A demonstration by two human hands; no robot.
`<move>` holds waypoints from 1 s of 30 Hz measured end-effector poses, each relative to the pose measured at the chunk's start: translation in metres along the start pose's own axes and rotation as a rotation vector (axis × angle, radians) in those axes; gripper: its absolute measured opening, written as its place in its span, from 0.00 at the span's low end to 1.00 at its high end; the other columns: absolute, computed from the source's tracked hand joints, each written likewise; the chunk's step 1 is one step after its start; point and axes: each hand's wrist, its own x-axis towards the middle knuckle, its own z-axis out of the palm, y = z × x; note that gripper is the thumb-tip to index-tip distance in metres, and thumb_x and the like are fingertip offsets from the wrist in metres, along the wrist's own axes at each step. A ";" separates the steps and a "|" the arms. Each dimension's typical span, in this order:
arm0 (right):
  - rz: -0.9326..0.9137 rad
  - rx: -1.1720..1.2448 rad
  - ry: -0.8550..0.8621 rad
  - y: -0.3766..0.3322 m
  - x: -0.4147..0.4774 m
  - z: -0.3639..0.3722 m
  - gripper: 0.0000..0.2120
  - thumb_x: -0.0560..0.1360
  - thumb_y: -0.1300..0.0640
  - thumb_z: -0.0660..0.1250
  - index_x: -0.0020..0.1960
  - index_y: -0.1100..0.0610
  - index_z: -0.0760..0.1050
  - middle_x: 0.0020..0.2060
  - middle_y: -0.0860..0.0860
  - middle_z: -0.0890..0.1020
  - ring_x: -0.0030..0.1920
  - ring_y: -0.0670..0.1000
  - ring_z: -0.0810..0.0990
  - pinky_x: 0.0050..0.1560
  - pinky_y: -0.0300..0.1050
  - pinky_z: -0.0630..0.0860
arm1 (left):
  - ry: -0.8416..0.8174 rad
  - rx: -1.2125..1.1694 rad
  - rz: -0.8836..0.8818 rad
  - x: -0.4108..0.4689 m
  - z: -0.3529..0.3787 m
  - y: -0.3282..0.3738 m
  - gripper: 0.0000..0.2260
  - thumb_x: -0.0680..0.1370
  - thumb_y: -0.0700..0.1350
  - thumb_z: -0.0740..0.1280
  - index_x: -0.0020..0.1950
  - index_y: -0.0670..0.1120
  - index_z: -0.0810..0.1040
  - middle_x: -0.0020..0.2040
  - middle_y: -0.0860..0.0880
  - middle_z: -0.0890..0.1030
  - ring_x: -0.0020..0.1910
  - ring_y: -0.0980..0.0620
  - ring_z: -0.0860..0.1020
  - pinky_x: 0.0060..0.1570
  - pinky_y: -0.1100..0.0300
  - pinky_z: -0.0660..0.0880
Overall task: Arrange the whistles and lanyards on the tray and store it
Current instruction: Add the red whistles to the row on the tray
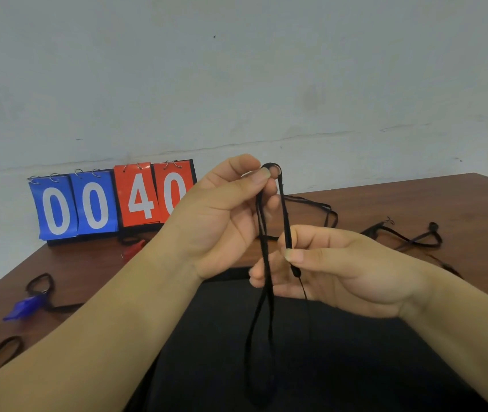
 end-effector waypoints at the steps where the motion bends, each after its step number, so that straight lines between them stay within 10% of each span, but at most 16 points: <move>1: -0.006 0.024 -0.004 0.000 0.000 0.000 0.12 0.77 0.57 0.67 0.58 0.60 0.72 0.53 0.57 0.85 0.61 0.59 0.82 0.65 0.54 0.77 | 0.010 0.012 0.006 0.000 0.000 0.000 0.07 0.71 0.33 0.71 0.43 0.45 0.81 0.41 0.45 0.84 0.36 0.54 0.81 0.39 0.61 0.82; 10: 0.001 0.026 0.235 -0.014 -0.003 -0.009 0.05 0.75 0.58 0.68 0.41 0.58 0.75 0.34 0.52 0.78 0.32 0.48 0.73 0.40 0.44 0.78 | 0.218 0.293 0.007 0.006 -0.019 0.008 0.07 0.70 0.35 0.72 0.45 0.44 0.84 0.40 0.45 0.84 0.36 0.53 0.82 0.40 0.59 0.82; 20: 0.007 -0.119 0.381 -0.024 -0.007 -0.032 0.04 0.71 0.58 0.70 0.39 0.57 0.78 0.33 0.54 0.78 0.30 0.49 0.74 0.34 0.42 0.76 | 0.275 1.210 -0.008 0.004 -0.038 0.028 0.07 0.77 0.40 0.75 0.50 0.52 0.86 0.42 0.49 0.88 0.45 0.42 0.86 0.54 0.43 0.83; 30: 0.038 -0.167 0.395 -0.023 -0.007 -0.038 0.14 0.80 0.62 0.66 0.37 0.55 0.81 0.35 0.54 0.81 0.33 0.49 0.76 0.38 0.42 0.79 | 0.225 1.273 0.017 0.005 -0.048 0.029 0.11 0.78 0.39 0.72 0.50 0.57 0.85 0.48 0.51 0.87 0.51 0.47 0.86 0.56 0.47 0.82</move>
